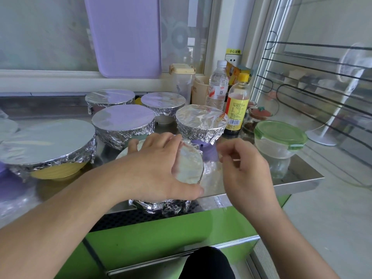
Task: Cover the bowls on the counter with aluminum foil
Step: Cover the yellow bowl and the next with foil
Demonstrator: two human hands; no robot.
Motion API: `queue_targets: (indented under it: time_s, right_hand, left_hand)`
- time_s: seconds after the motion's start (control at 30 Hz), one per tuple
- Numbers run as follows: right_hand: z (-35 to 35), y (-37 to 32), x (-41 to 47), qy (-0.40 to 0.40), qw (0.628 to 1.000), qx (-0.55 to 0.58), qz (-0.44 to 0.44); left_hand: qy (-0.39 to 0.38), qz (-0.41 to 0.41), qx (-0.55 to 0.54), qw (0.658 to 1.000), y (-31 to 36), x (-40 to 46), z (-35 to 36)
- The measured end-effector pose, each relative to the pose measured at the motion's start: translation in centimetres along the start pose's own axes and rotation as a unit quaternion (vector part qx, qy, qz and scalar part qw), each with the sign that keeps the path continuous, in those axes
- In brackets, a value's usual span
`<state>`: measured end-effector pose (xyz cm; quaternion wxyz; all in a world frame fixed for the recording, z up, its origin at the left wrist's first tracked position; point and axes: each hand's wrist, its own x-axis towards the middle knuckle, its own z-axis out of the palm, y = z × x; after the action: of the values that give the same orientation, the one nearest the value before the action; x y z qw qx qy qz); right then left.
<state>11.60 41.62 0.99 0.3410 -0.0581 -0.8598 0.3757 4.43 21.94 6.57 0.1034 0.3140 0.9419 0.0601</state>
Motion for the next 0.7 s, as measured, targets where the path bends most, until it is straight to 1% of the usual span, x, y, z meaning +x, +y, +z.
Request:
queue_targets:
  time_s: [0.07, 0.1, 0.13, 0.23, 0.33, 0.43, 0.5, 0.6, 0.7]
  right_hand:
    - [0.1, -1.4, 1.5, -0.056, 0.994, 0.085, 0.038]
    - [0.3, -1.9, 2.0, -0.089, 0.989, 0.1, 0.056]
    - [0.6, -2.2, 2.5, -0.116, 0.987, 0.091, 0.064]
    - [1.6, -2.2, 3.5, -0.165, 0.985, 0.035, 0.044]
    - [2.1, -1.8, 3.9, -0.196, 0.979, 0.031, 0.042]
    - [2.0, -1.7, 4.0, -0.204, 0.977, 0.034, 0.055]
    - [1.9, -1.8, 4.1, -0.214, 0.975, 0.024, 0.054]
    - [1.8, -1.8, 4.2, -0.232, 0.971, 0.011, 0.051]
    - [1.4, -1.5, 4.5, -0.252, 0.965, 0.021, 0.064]
  left_hand:
    - [-0.002, 0.014, 0.002, 1.0, 0.1, -0.3, -0.4]
    - [-0.007, 0.02, -0.003, 1.0, 0.0, -0.5, -0.6]
    - [-0.016, 0.023, -0.012, 1.0, 0.0, -0.7, -0.8]
    - [-0.041, 0.028, -0.031, 0.998, -0.3, -1.2, -1.2]
    - [-0.025, 0.013, -0.034, 0.999, -0.5, -1.4, -0.8]
    - [0.01, -0.031, -0.005, 0.999, -0.4, -1.4, 0.1]
    - [0.009, -0.046, -0.001, 0.999, -0.3, -1.3, 0.3]
    - [-0.004, -0.039, 0.005, 0.999, -0.3, -1.3, -0.2]
    - [-0.013, -0.013, -0.003, 1.0, -0.7, -1.2, -0.8]
